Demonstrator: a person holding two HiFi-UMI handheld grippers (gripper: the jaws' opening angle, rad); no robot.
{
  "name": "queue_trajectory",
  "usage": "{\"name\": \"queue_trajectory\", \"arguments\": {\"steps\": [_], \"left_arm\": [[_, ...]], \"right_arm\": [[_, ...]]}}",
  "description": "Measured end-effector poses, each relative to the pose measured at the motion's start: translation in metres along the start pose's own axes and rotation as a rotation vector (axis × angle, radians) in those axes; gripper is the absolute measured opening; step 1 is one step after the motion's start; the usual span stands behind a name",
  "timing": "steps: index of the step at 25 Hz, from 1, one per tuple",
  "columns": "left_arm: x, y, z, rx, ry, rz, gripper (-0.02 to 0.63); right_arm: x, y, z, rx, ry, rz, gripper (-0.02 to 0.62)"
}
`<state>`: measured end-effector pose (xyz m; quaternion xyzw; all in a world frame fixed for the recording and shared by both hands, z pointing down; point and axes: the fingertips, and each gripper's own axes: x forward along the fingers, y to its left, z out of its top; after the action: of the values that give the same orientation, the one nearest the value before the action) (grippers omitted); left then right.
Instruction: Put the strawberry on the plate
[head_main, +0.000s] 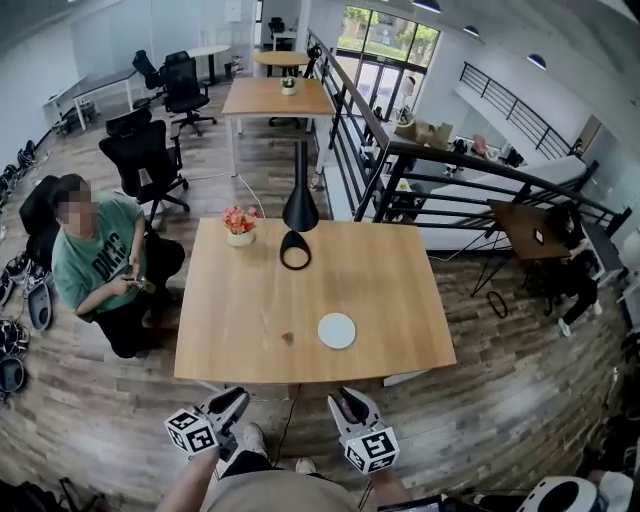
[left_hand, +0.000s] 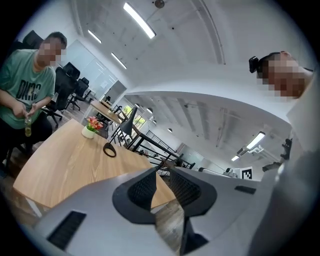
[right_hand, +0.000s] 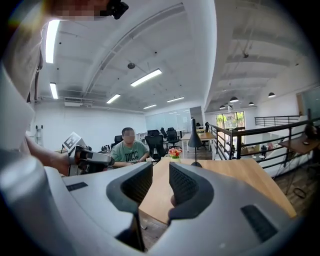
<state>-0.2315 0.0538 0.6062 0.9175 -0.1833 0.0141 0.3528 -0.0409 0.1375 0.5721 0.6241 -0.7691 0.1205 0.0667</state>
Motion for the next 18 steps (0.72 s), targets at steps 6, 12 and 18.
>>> {"name": "queue_trajectory", "arguments": {"steps": [6,12,18], "left_arm": [[0.011,0.036,0.036,0.017,0.013,-0.043,0.087],[0.009,0.076,0.047,0.015,0.032,-0.07,0.087],[0.013,0.104,0.059,0.025,0.056,-0.078,0.087]], "right_arm": [[0.045,0.002,0.014,-0.011,0.009,-0.036,0.086],[0.084,0.011,0.02,-0.019,-0.005,-0.066,0.086],[0.109,0.01,0.017,-0.004,-0.002,-0.097,0.086]]}}
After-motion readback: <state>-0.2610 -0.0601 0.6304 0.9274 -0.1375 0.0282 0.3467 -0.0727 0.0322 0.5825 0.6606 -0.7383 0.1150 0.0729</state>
